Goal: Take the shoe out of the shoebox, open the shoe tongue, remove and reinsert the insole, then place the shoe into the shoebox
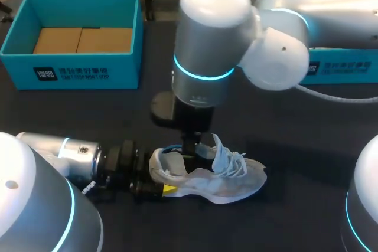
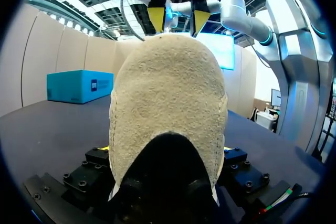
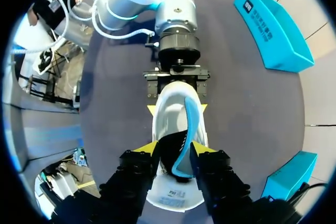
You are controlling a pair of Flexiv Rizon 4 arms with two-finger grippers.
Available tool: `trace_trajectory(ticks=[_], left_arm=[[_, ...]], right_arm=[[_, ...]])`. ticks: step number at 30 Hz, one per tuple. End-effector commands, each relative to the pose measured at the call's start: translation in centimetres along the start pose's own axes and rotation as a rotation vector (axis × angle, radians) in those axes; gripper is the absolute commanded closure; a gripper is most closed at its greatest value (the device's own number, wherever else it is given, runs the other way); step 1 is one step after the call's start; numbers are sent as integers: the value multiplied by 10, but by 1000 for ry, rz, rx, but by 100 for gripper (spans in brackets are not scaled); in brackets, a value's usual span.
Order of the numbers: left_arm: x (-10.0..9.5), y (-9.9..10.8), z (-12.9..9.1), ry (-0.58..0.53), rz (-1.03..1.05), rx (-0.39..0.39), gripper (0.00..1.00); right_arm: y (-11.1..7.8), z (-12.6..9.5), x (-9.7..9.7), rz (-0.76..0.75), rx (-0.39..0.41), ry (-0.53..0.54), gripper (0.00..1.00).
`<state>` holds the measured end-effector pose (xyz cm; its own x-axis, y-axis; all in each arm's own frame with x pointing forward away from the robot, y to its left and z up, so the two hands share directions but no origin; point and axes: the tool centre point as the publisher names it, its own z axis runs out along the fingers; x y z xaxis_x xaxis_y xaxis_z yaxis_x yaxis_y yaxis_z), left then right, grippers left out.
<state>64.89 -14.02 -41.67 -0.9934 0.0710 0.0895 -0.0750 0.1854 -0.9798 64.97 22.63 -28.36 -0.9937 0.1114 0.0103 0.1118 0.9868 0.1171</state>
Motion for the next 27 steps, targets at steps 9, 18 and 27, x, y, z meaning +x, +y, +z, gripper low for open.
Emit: trace_trajectory(ticks=[9, 18, 27], left_arm=[[1, 0, 1, -2, 1, -1, 100], [1, 0, 1, -2, 1, -1, 100], [1, 0, 1, -2, 1, -1, 100]], right_arm=[[10, 2, 3, 21, 65, -9, 100], [6, -8, 9, 60, 80, -47, 100], [10, -2, 8, 112, 139, -43, 71]])
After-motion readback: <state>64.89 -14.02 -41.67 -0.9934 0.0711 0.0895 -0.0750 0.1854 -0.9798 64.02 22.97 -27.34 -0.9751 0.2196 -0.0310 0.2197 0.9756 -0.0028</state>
